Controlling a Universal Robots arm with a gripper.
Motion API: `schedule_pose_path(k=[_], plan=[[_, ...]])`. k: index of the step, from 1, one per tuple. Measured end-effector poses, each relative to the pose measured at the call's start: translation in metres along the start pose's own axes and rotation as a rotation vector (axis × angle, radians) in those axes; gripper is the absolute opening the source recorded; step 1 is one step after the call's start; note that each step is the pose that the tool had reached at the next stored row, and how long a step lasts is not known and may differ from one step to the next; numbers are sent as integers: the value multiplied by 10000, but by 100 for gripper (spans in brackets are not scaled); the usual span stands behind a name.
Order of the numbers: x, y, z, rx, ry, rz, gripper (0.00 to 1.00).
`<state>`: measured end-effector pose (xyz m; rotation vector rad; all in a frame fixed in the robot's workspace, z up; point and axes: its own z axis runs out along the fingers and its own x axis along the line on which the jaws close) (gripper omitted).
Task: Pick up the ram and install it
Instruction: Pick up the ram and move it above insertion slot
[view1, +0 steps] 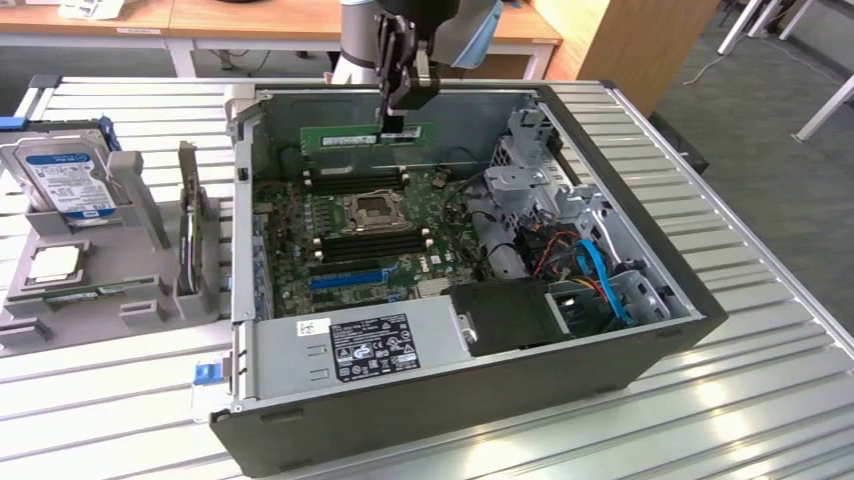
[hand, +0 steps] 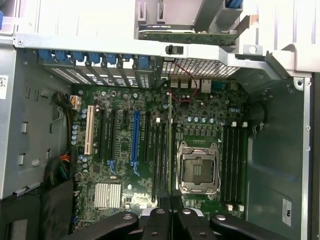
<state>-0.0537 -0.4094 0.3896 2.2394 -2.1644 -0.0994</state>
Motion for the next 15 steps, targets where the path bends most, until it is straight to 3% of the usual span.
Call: schedule_pose_path(k=[15], plan=[[5, -12, 201, 44, -1, 41, 11]])
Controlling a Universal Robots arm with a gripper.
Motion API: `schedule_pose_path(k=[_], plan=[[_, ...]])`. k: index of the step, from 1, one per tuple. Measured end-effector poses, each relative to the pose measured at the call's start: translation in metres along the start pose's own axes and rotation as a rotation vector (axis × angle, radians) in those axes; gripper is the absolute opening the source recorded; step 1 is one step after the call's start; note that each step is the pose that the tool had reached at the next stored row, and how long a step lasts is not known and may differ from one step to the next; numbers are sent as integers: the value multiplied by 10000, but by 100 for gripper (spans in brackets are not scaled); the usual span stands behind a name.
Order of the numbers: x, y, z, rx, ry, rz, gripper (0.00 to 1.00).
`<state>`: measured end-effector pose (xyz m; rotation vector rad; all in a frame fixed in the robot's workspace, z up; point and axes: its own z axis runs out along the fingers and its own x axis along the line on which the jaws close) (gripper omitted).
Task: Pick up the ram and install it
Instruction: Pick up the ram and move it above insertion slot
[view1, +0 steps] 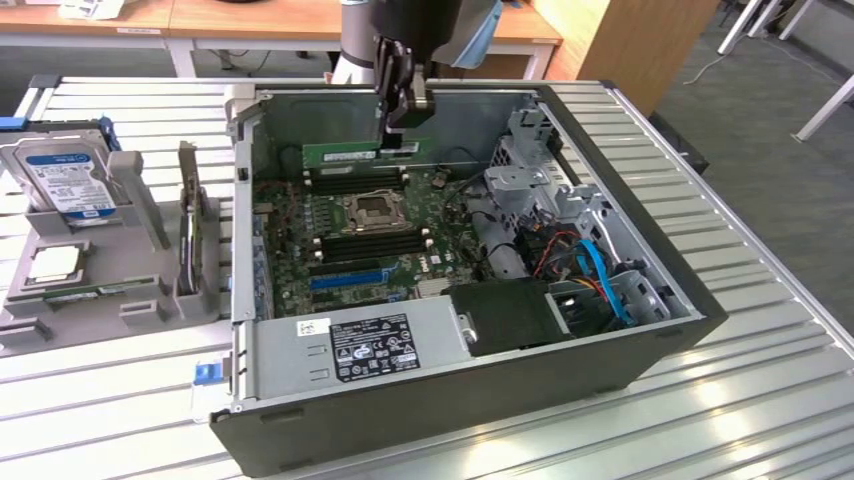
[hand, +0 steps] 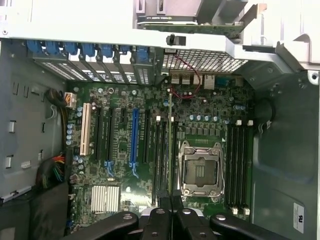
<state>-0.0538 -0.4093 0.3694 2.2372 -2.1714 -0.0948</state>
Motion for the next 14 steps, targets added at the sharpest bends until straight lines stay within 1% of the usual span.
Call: schedule_pose_path(k=[10, 14], plan=[[3, -6, 105, 12, -2, 47, 11], [3, -7, 121, 11, 0, 58, 11]])
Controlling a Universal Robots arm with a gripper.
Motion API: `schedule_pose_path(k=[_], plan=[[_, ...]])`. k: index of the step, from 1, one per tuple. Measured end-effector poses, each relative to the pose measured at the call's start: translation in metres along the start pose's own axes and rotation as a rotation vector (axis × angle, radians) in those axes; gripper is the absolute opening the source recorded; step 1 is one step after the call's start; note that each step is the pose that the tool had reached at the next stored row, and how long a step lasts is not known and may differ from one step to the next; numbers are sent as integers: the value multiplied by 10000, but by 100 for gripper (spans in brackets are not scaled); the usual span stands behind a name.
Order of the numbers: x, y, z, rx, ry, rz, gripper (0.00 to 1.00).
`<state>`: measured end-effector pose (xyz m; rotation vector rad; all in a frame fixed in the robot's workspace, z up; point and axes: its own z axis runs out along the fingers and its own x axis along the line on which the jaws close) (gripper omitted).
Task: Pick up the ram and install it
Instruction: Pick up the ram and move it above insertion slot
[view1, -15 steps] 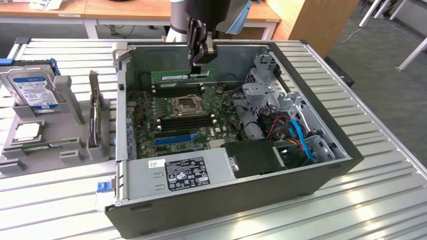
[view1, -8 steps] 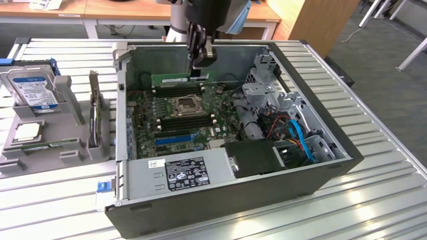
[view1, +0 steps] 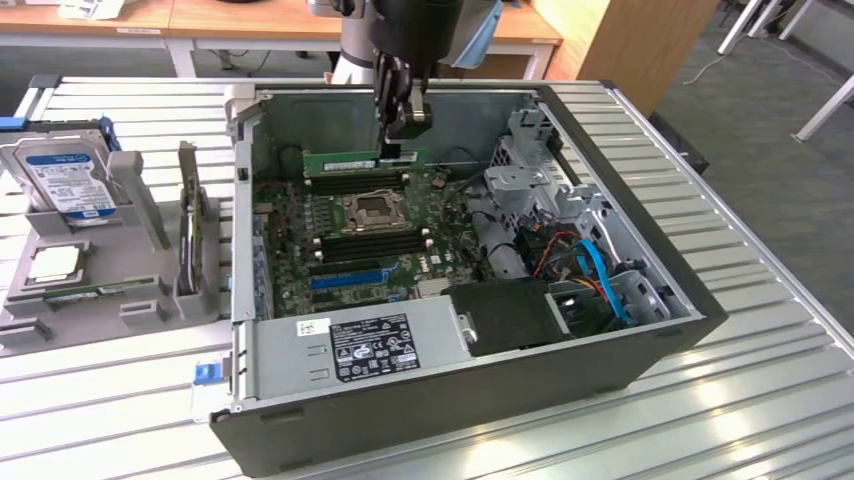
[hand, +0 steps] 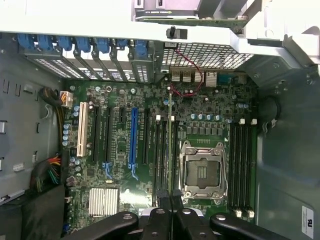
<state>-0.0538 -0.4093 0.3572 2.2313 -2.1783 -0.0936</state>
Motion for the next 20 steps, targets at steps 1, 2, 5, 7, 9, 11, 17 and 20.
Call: schedule_pose_path(k=[1, 2, 5, 7, 9, 11, 17, 20], plan=[[0, 0, 0, 0, -1, 0, 11], [0, 0, 1, 1, -2, 0, 11], [0, -3, 2, 2, -3, 2, 11], [2, -16, 2, 2, -3, 4, 11], [4, -38, 1, 2, -3, 8, 11], [7, -63, 0, 2, -3, 10, 11], [10, -103, -2, 2, -3, 16, 11], [10, -104, -2, 2, -3, 14, 11]])
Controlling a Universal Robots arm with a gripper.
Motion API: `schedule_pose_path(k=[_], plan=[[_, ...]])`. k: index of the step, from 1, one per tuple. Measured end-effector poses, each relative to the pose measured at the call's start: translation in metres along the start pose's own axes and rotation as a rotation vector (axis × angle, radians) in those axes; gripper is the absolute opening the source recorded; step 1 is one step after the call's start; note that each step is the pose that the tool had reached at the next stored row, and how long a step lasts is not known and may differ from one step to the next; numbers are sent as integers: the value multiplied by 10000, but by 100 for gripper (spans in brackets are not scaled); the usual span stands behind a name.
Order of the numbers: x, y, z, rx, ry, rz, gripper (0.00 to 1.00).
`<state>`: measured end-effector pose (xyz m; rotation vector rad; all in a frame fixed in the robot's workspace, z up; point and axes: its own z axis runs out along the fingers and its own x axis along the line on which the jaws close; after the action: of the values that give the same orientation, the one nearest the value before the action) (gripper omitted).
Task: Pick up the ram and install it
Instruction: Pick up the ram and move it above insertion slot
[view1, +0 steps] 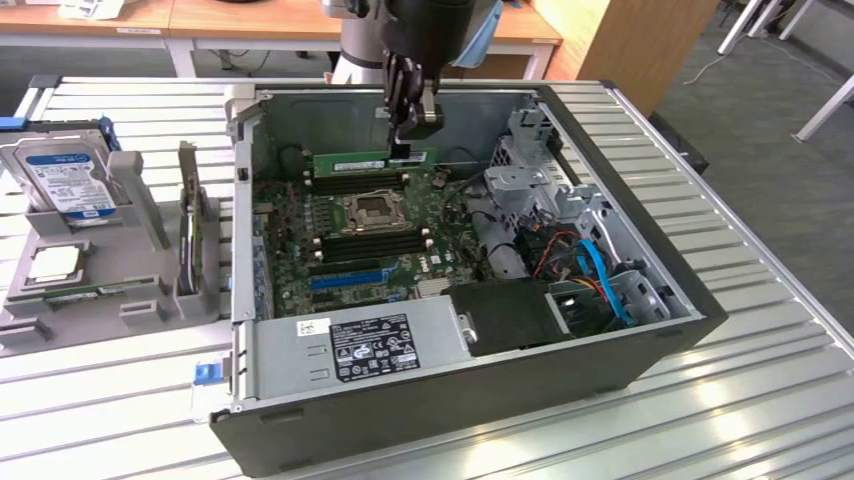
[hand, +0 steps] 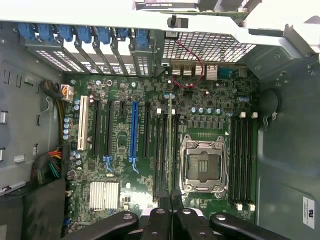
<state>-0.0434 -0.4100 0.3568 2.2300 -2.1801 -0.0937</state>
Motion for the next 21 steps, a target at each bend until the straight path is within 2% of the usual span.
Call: schedule_pose_path(k=[16, 21], plan=[[2, -4, 71, 0, 0, 16, 11], [12, -49, 69, 0, -1, 16, 11]])
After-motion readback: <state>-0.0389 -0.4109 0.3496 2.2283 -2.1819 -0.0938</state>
